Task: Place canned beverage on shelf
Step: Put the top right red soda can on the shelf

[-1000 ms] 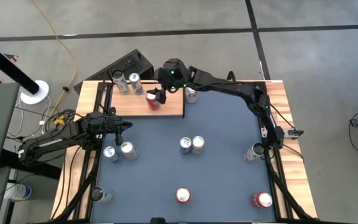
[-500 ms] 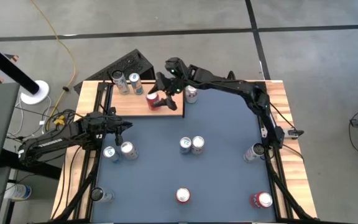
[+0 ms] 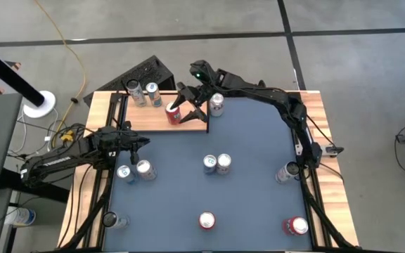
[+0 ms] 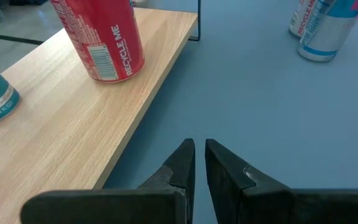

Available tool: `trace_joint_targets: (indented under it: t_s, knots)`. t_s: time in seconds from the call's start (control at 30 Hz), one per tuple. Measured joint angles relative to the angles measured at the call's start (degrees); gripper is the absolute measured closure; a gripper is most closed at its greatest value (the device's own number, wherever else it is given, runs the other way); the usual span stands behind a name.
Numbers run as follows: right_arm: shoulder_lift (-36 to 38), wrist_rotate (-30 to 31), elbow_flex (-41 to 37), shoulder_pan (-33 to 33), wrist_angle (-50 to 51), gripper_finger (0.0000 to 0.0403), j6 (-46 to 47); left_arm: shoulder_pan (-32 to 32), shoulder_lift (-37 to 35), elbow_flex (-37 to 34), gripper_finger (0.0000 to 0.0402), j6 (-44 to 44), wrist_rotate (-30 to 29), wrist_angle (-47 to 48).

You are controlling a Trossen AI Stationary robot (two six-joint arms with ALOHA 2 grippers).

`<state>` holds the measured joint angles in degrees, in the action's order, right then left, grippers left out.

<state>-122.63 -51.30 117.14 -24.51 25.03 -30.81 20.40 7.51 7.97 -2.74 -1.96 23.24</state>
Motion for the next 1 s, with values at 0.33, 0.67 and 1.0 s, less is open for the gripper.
trace_joint_targets:
  t_s: [0.33,0.67,1.0]
  knots:
    - [-0.37,1.74,0.0,-1.94,2.81,0.0092,-3.85,0.0,-0.02,0.0,0.0374,0.0,0.02,0.02]
    - [-1.38,9.66,-0.31,1.95,-5.38,0.0092,2.15,0.0,-0.02,0.0,0.0374,0.0,-0.09,0.02]
    - [-1.44,23.58,-0.32,4.13,-8.62,0.0092,14.76,-0.02,-0.02,0.0,0.0374,0.0,-0.24,0.02]
